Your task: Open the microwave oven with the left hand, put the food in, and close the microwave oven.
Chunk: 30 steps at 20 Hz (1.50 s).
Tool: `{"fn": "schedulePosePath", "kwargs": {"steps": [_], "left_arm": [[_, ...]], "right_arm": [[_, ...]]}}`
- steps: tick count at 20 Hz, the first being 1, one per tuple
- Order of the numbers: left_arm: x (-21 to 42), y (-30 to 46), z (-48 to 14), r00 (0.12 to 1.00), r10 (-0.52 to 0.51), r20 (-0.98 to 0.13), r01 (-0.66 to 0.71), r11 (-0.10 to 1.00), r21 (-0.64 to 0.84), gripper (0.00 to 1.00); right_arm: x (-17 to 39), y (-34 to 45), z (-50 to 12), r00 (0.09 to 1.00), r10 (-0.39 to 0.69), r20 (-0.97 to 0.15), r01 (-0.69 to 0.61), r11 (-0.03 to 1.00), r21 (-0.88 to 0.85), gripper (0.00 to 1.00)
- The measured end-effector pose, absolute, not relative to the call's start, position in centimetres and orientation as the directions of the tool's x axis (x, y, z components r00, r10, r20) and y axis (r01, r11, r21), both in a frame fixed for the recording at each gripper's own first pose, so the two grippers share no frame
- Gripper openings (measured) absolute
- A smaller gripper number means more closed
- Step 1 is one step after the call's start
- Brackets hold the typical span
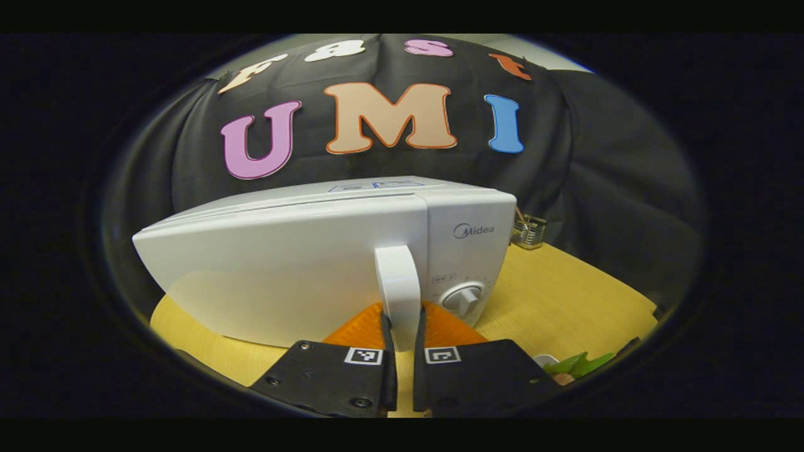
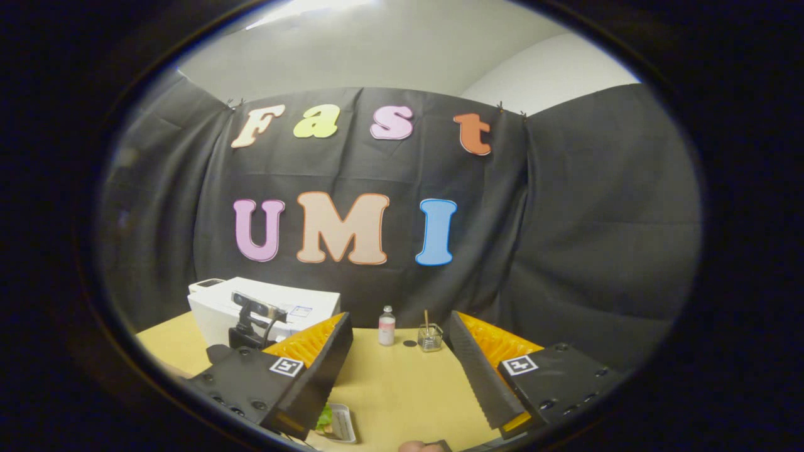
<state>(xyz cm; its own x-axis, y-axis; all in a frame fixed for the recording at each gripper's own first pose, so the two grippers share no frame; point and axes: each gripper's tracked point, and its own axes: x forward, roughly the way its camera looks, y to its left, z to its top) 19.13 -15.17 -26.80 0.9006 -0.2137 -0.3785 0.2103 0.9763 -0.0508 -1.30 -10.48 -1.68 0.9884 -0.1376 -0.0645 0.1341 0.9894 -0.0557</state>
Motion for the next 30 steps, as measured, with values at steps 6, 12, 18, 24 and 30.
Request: {"fn": "schedulePosePath", "kwargs": {"steps": [6,12,18,24,30], "left_arm": [[14.5,-14.5,-26.3,0.884,-0.247,-0.396,0.228,0.969,-0.096,0.11],[6.4,-11.5,-26.4,0.857,-0.338,-0.389,0.309,0.941,-0.138,0.1],[0.4,-6.7,-26.6,0.83,-0.365,-0.422,0.343,0.93,-0.129,0.12],[-3.5,-1.6,-26.7,0.846,-0.293,-0.445,0.27,0.956,-0.115,0.12],[-5.5,2.8,-27.1,0.863,-0.173,-0.474,0.147,0.985,-0.091,0.12]], "right_arm": [[-0.9,-10.3,-2.0,0.99,-0.131,-0.056,0.127,0.99,-0.065,0.97],[0.5,-8.3,-3.3,0.994,-0.071,-0.085,0.069,0.997,-0.027,0.96],[2.0,-5.0,-4.1,0.996,-0.006,-0.092,0.003,1.0,-0.029,0.97],[2.5,-1.6,-4.7,0.993,0.06,-0.105,-0.064,0.997,-0.032,0.97],[2.4,0.7,-6.2,0.987,0.106,-0.122,-0.114,0.992,-0.058,0.98]]}}
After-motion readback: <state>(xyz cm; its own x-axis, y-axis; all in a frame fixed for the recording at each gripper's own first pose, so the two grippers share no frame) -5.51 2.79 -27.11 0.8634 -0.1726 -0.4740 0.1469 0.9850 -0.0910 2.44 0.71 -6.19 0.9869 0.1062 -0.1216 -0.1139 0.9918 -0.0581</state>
